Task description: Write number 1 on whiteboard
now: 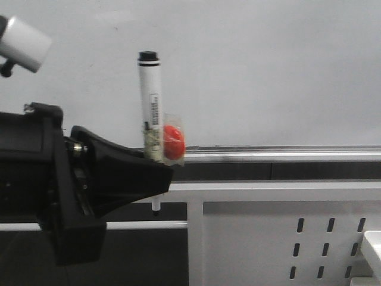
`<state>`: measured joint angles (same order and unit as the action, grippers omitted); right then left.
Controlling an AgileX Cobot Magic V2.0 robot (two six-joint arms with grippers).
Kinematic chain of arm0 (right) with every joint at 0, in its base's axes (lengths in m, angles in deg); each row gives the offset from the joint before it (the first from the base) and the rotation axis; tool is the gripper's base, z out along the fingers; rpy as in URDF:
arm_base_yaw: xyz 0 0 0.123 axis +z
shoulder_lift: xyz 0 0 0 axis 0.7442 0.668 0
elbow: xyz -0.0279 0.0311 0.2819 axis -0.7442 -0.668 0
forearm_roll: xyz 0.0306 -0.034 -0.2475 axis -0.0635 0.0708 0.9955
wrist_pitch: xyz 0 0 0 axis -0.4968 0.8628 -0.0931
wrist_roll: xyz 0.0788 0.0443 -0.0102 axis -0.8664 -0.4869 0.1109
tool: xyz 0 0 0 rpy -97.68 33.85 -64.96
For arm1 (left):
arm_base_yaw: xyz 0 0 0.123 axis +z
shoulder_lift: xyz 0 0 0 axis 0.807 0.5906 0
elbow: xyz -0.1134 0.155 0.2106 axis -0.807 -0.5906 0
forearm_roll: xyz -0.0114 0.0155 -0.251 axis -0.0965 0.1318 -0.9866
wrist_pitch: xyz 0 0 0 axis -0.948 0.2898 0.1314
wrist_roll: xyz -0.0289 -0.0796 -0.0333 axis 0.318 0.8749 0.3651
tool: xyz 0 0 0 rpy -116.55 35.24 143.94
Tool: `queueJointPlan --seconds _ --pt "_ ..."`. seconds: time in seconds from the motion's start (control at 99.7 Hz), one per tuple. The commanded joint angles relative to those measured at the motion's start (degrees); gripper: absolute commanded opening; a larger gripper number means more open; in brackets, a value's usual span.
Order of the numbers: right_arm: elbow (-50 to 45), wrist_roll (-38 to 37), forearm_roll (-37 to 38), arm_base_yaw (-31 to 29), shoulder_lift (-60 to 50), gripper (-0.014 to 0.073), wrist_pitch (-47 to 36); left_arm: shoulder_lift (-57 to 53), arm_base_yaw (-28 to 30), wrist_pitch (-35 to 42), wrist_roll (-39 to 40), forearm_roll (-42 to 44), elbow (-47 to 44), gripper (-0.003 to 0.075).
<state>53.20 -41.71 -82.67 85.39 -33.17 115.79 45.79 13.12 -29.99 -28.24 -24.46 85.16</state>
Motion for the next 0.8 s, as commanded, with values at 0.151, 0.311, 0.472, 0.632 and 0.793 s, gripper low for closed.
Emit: queueJointPlan --seconds 0.151,0.311,0.472,0.632,0.793 --pt "4.4 1.0 -1.8 2.1 5.4 -0.0069 -9.3 -12.8 -0.4 -30.1 -0.1 18.3 11.7 -0.0020" --pt "4.5 2.4 -2.0 5.7 8.8 -0.0060 -10.5 -14.6 -1.5 -39.4 -0.1 26.0 12.8 -0.0020" --pt "4.5 6.1 -1.4 11.6 11.8 0.0088 -14.3 -14.5 -7.2 -45.3 -0.1 27.0 12.8 -0.0020" --pt "4.5 6.1 3.3 14.1 15.7 0.0205 -16.7 -14.5 -12.2 -52.1 0.2 24.1 15.0 -0.0020" --pt "4.5 6.1 3.7 14.1 18.9 0.0204 -18.6 -14.5 -13.6 -53.3 0.2 22.9 17.5 -0.0020"
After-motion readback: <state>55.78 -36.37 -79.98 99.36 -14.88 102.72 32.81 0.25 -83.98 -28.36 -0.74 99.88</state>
